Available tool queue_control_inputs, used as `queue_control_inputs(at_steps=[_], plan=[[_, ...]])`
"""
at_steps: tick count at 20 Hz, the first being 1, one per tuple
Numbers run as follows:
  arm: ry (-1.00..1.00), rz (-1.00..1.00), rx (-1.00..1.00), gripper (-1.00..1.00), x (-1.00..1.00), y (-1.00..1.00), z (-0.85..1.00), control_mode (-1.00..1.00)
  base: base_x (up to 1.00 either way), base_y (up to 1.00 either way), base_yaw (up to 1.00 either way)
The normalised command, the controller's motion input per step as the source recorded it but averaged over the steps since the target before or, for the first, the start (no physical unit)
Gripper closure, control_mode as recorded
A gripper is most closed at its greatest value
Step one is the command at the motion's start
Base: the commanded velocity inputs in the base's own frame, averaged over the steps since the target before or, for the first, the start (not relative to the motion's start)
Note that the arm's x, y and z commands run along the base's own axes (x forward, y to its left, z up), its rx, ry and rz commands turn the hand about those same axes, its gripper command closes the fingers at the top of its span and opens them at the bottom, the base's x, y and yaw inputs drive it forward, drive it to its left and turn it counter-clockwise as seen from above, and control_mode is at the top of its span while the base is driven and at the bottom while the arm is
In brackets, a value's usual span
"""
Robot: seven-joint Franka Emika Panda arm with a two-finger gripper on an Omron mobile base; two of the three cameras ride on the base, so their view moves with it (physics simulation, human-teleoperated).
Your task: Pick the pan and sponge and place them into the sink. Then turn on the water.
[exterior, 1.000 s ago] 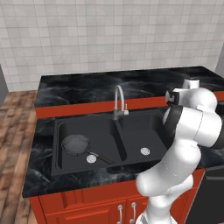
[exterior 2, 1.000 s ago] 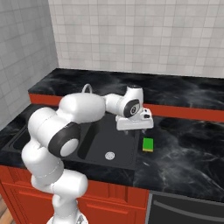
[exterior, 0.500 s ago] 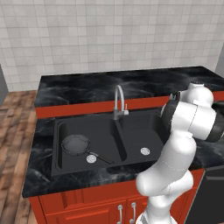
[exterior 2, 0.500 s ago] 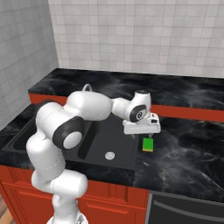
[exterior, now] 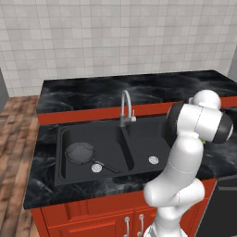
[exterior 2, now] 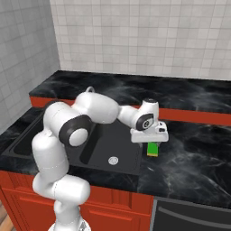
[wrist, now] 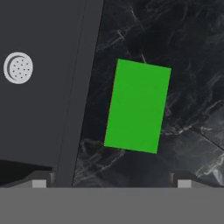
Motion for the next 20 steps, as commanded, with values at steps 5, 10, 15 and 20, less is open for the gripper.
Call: queue_control_inputs(at_steps=[5, 10, 15, 20], plan=[[0.0, -0.02, 0.0, -1.0, 0.17, -0.14, -0.17, -1.0, 0.0, 0.0, 0.0], [0.0, -0.03, 0.0, -1.0, 0.25, -0.16, -0.12, -1.0, 0.0, 0.0, 0.0], [0.0, -0.02, 0.0, -1.0, 0.28, -0.11, -0.13, -1.0, 0.0, 0.0, 0.0], [0.0, -0.02, 0.0, -1.0, 0.25, -0.01, -0.18, -1.0, 0.0, 0.0, 0.0]])
